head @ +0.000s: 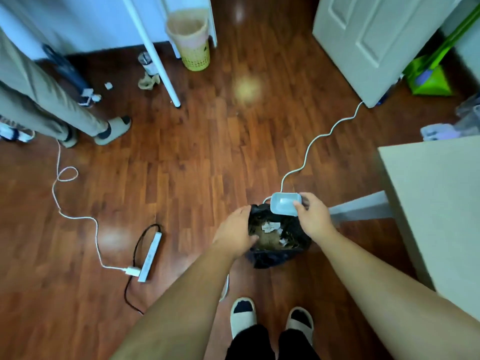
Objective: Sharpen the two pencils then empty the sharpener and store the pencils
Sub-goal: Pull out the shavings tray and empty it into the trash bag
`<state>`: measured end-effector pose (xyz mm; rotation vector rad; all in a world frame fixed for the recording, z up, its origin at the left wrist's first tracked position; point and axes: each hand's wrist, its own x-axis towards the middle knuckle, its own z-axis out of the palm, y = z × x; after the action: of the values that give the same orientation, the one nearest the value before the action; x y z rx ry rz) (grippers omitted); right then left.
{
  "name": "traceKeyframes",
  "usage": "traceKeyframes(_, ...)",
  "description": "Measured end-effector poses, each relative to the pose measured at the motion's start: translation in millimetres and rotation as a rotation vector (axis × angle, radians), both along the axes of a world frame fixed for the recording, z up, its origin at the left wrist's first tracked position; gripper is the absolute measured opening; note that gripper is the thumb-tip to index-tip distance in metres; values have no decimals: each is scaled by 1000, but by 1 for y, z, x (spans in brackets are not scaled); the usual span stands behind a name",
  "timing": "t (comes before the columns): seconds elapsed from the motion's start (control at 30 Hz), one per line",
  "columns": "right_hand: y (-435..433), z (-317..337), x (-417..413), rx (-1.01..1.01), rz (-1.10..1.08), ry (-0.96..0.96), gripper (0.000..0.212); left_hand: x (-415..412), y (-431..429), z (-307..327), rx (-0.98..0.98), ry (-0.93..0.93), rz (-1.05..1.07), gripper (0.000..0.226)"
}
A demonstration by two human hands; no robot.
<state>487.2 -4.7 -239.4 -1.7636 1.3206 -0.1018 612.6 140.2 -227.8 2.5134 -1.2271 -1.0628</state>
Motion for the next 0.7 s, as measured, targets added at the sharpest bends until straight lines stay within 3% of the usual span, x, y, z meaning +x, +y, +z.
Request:
traceKeyframes(0.1,-1,62,-9,28,-15,-127,29,2,-19,73,-135,3,14,91)
traceKeyframes(0.23,-6,147,-30,83,-94,-318,25,-9,-48,161,-300,8,-120,98)
traceKeyframes(0.43,-1,246,-101,-7,-283,-500,15,-59,-91,241,-569,-28,-318,70)
traceKeyframes(0.7,58,304,-283,-151,-717,-557,16,-232,-114,302,-687,148,-813,61)
